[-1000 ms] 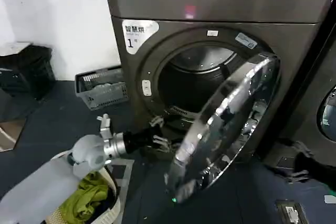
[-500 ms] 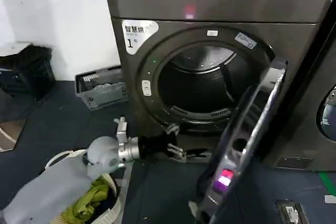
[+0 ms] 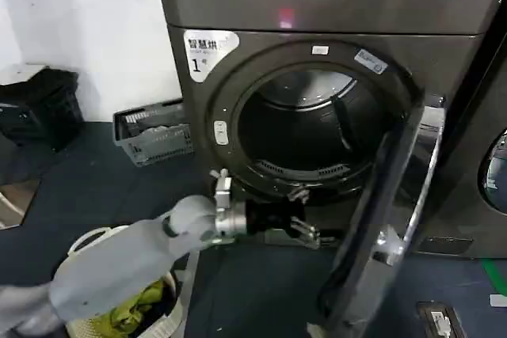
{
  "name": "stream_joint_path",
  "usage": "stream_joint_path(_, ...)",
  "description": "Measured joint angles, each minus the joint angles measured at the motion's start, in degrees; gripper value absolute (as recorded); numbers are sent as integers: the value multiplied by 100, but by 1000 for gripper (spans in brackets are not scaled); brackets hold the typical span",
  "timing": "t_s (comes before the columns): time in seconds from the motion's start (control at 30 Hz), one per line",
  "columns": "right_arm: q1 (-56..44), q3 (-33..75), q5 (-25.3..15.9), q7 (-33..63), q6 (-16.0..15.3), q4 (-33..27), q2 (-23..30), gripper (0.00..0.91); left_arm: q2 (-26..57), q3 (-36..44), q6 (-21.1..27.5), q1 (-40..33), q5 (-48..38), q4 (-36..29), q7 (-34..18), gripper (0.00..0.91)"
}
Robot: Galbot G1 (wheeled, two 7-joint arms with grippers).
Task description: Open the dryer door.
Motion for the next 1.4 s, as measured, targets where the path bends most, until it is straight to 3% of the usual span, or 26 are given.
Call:
stream_joint_path(0.27,-140,429,-656,779,-26,-164,-248,907,-411,224,-23,-77,44,300,-6,907)
stream_joint_path(0.33,-144,531,-649,896,-175,-147,-287,907,-526,243,-43,-88,85,390,-9,907)
stream_joint_path(0.67,-154,1033,-643,1787,-195,-404,-553,907,-1001,406,-89,-178,180,755,-74,907)
stream_joint_path(1.03,-404,1509,-782,1825,-249,-425,-599,907,-1641,527,-186,-228,287,1256,-395,907)
stream_joint_path(1.4,-578,1903,-531,1969,-298,-365,-599,907,-2229,666,-158,-306,343,1612,-684,907)
